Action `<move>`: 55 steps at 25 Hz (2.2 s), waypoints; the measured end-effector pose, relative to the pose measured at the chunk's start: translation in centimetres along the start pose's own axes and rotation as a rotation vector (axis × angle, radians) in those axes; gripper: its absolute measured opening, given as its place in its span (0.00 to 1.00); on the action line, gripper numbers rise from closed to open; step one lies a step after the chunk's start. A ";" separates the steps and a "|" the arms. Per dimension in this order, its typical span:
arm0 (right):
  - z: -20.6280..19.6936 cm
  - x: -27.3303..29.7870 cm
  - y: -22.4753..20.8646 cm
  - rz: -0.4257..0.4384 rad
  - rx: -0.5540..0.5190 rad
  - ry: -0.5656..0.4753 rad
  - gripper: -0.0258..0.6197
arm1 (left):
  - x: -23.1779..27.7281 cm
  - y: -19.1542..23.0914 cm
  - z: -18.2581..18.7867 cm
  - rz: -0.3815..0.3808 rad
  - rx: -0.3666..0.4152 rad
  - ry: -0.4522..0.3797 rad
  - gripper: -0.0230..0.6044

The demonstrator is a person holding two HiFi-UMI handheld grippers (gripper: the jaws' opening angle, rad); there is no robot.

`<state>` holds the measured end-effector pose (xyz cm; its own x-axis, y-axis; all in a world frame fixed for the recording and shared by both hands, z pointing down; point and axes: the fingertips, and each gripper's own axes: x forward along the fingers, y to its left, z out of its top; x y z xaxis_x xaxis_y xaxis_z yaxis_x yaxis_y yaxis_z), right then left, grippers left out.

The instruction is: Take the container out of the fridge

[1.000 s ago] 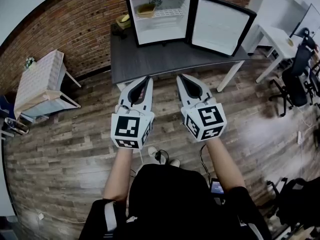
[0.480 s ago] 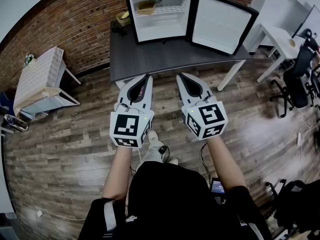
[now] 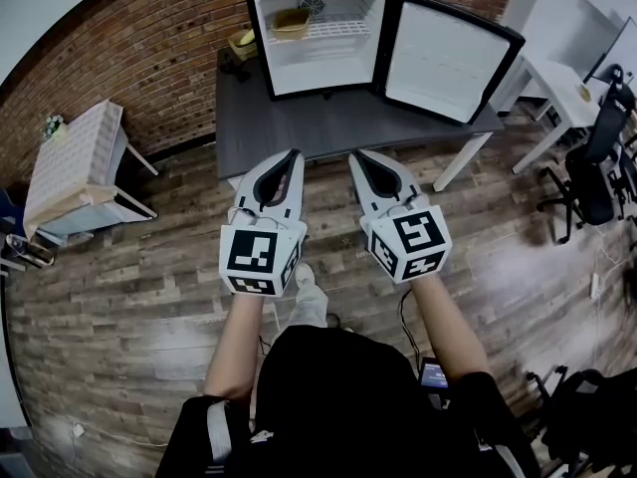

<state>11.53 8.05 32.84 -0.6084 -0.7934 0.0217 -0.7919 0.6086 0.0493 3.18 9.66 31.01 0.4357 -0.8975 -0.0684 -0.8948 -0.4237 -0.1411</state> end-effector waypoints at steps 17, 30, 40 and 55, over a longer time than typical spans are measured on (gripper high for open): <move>-0.3 15.7 -6.3 0.012 0.031 0.030 0.10 | 12.8 10.6 -2.7 0.000 -0.022 0.034 0.06; 0.6 26.4 -8.1 -0.018 0.014 0.046 0.10 | 19.4 19.5 -3.6 -0.029 -0.043 0.018 0.06; 0.3 31.2 -8.3 -0.045 0.009 0.048 0.10 | 21.9 23.6 -5.1 -0.056 -0.056 0.018 0.06; -0.5 35.5 -10.3 -0.037 -0.003 0.072 0.10 | 25.2 25.8 -6.5 -0.058 -0.065 0.026 0.06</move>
<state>-1.84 -26.38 33.57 -0.5737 -0.8140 0.0911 -0.8133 0.5793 0.0543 -9.58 -24.70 32.02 0.4852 -0.8737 -0.0361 -0.8728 -0.4814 -0.0800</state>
